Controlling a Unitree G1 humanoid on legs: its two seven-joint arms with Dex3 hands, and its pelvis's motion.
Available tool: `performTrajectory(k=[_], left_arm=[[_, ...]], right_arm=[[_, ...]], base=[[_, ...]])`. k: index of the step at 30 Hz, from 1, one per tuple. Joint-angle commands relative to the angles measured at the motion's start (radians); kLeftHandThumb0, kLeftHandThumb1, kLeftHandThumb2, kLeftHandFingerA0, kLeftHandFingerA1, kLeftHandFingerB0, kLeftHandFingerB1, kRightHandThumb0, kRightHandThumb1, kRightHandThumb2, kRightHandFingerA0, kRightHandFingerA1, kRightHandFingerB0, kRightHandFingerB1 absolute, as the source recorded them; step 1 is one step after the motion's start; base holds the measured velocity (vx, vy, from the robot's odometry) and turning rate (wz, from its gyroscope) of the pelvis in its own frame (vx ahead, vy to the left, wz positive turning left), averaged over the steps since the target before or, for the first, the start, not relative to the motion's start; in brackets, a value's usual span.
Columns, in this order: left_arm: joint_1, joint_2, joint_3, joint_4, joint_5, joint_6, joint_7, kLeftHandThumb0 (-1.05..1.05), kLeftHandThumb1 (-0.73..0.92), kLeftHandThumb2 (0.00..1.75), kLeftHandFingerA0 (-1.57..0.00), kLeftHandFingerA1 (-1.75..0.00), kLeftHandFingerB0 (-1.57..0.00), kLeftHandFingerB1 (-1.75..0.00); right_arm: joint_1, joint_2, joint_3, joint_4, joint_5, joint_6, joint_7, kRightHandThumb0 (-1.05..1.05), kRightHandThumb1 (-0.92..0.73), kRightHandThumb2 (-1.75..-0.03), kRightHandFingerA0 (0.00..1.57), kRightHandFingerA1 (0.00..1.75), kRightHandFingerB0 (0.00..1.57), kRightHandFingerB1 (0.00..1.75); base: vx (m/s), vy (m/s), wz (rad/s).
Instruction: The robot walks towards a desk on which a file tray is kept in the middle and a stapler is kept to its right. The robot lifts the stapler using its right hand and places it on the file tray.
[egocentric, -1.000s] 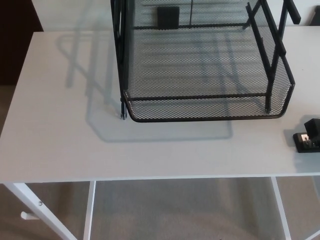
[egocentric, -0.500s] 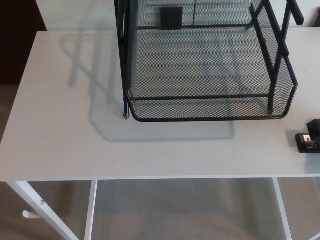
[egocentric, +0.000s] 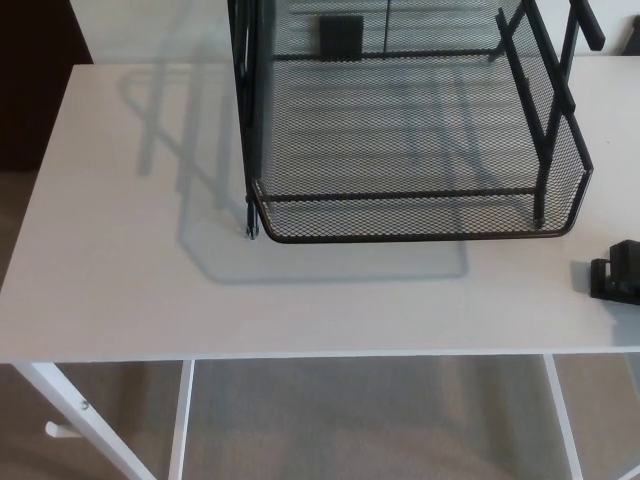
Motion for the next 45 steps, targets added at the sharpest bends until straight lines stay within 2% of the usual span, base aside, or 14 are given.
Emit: performTrajectory(k=[1,2,4,6,7,9,26,27,28,35,36,37,40,45], left_arm=[[-0.008,0.013,-0.009,0.012,0.017,-0.018,0.027,-0.78,0.59,1.02,-0.58,-1.07,-0.4,-0.96],[-0.003,0.01,-0.012,0.011,0.018,-0.022,0.029,-0.8,0.52,1.16,-0.68,-1.0,-0.44,-0.87],[0.0,0.013,-0.015,0.008,0.018,-0.028,0.021,-0.82,0.53,1.17,-0.66,-1.0,-0.44,-0.87],[0.001,0.015,-0.018,0.011,0.019,-0.033,0.018,-0.83,0.6,1.01,-0.59,-1.1,-0.39,-1.0],[0.01,0.015,-0.015,0.002,0.015,-0.03,0.017,-0.88,0.49,1.18,-0.67,-0.98,-0.45,-0.86],[0.013,0.017,-0.014,-0.009,0.012,-0.02,0.014,-0.82,0.49,1.18,-0.65,-0.97,-0.43,-0.85],[0.002,0.022,-0.006,0.013,0.006,-0.013,0.02,-0.82,0.49,1.16,-0.66,-0.97,-0.45,-0.84],[0.002,0.025,-0.009,0.015,0.01,-0.015,0.018,-0.83,0.5,1.17,-0.66,-0.97,-0.44,-0.84],[0.004,0.025,-0.008,0.012,0.012,-0.017,0.016,-0.83,0.5,1.17,-0.65,-0.97,-0.44,-0.84],[0.015,0.026,-0.009,0.018,0.021,-0.03,0.019,-0.83,0.52,1.17,-0.66,-0.97,-0.43,-0.84],[0.014,0.027,-0.008,0.019,0.021,-0.03,0.019,-0.83,0.52,1.17,-0.66,-0.97,-0.43,-0.84],[0.013,0.027,-0.005,0.022,0.018,-0.031,0.016,-0.9,0.51,1.18,-0.68,-0.99,-0.45,-0.86],[0.014,0.027,-0.004,0.028,0.02,-0.04,0.016,-0.83,0.62,0.99,-0.59,-1.08,-0.41,-0.97],[0.023,0.028,-0.024,0.023,0.04,-0.039,0.02,-0.84,0.54,1.19,-0.64,-0.96,-0.42,-0.84]], right_arm=[[0.102,0.007,0.049,-0.002,-0.154,0.135,-0.146,-0.25,-0.7,-0.61,0.8,1.75,0.67,1.22],[0.119,0.004,0.036,-0.002,-0.149,0.131,-0.208,-0.38,-0.52,-0.92,1.13,1.35,0.77,1.1],[0.142,-0.002,-0.026,-0.019,-0.077,0.084,-0.227,-0.29,-0.73,-0.61,0.83,1.74,0.71,1.22],[0.147,0.0,-0.051,-0.023,-0.064,0.082,-0.228,-0.36,-0.55,-0.91,1.12,1.36,0.76,1.11],[0.146,0.002,-0.07,-0.02,-0.048,0.06,-0.238,-0.24,-0.73,-0.62,0.81,1.75,0.64,1.45],[0.155,-0.02,-0.126,-0.061,-0.028,0.046,-0.274,-0.2,-0.69,-0.64,0.82,1.75,0.59,1.56],[-0.029,-0.163,-0.472,-0.298,0.089,0.025,-0.048,-0.22,-0.69,-0.62,0.74,1.64,0.73,1.32],[-0.055,-0.159,-0.491,-0.316,0.109,0.046,-0.015,-0.24,-0.7,-0.6,0.78,1.67,0.79,1.09],[-0.079,-0.159,-0.507,-0.333,0.113,0.037,-0.021,-0.23,-0.71,-0.63,0.81,1.69,0.69,1.35],[-0.315,-0.089,-0.552,-0.547,0.172,0.097,0.121,-0.23,-0.58,-0.98,0.85,1.75,0.63,1.66],[-0.323,-0.081,-0.553,-0.556,0.171,0.101,0.13,-0.23,-0.58,-0.98,0.85,1.75,0.63,1.66],[-0.338,-0.07,-0.543,-0.581,0.16,0.11,0.141,-0.25,-0.65,-0.73,0.87,1.75,0.74,1.26],[-0.367,-0.026,-0.522,-0.639,0.139,0.124,0.156,-0.22,-0.59,-0.81,0.87,1.75,0.71,1.43],[-0.418,0.104,-0.448,-0.641,0.16,0.071,0.177,-0.19,-0.66,-0.86,1.0,1.74,0.64,1.49]], base=[[0.0,0.0,0.0],[0.0,0.0,0.0],[0.0,0.0,0.0],[0.0,0.0,0.0],[0.0,0.0,0.0],[0.0,0.0,0.0],[0.0,0.0,0.0],[0.0,0.0,0.0],[0.0,0.0,0.0],[0.0,0.0,0.0],[0.0,0.0,0.0],[0.0,0.0,0.0],[0.0,0.0,0.0],[0.0,0.0,0.0]])
